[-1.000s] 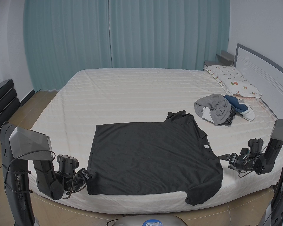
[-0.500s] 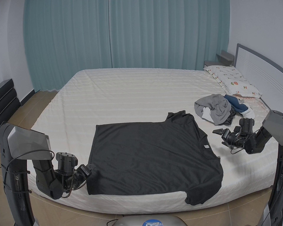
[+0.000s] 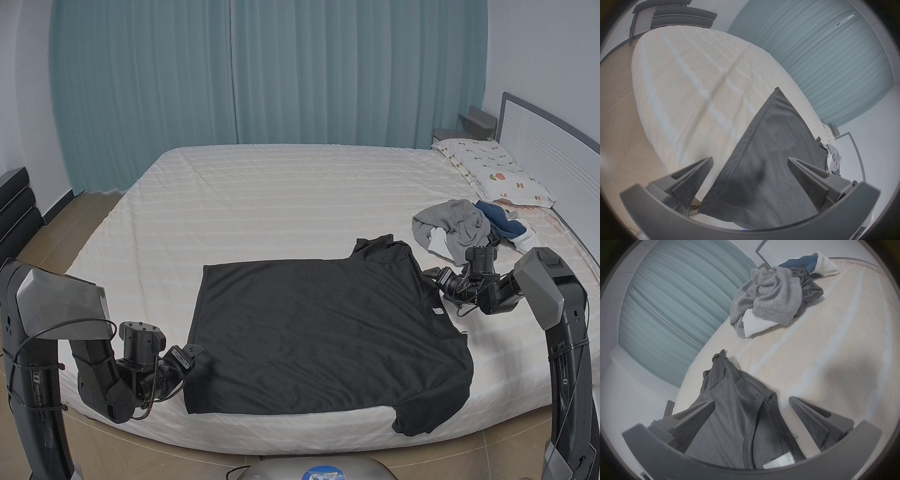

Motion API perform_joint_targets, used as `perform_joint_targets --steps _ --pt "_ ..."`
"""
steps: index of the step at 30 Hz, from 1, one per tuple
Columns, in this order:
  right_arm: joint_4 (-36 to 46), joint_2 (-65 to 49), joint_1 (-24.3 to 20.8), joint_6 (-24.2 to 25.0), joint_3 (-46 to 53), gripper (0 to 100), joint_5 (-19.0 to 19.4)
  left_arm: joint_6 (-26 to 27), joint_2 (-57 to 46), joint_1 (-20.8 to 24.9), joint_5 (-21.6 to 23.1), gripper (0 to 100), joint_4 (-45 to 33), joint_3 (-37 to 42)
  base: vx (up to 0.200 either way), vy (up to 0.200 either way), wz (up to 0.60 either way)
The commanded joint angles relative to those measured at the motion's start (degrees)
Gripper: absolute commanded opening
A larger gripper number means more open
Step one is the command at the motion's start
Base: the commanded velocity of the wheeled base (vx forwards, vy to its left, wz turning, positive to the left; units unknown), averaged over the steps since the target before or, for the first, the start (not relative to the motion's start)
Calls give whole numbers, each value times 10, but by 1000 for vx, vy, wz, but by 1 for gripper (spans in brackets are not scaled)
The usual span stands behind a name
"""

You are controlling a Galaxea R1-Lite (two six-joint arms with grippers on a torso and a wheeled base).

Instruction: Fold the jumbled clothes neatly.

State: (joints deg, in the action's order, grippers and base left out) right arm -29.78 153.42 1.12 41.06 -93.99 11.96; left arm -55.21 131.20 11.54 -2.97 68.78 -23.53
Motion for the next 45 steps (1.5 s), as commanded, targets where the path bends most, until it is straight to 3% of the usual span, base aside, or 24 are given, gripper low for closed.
perform_joint_targets --steps 1,4,5,34,35,39,45 --pt "5 64 -9 7 -56 100 -14 -2 2 1 -1 100 1 0 0 0 0" --pt "6 67 -7 19 -79 100 -15 -2 3 1 0 100 1 0 0 0 0" --pt "6 67 -7 19 -79 0 -15 -2 3 1 0 100 1 0 0 0 0" --pt "-31 79 11 26 -108 0 -81 -2 4 2 -1 100 1 -1 0 0 0" --pt "-36 79 11 20 -107 100 -84 -1 4 2 -1 100 1 -1 0 0 0" --pt "-41 67 12 17 -97 100 -87 0 4 2 -2 100 0 0 0 0 0" --pt "-54 -37 28 10 43 100 -63 9 4 9 0 100 2 14 0 0 0"
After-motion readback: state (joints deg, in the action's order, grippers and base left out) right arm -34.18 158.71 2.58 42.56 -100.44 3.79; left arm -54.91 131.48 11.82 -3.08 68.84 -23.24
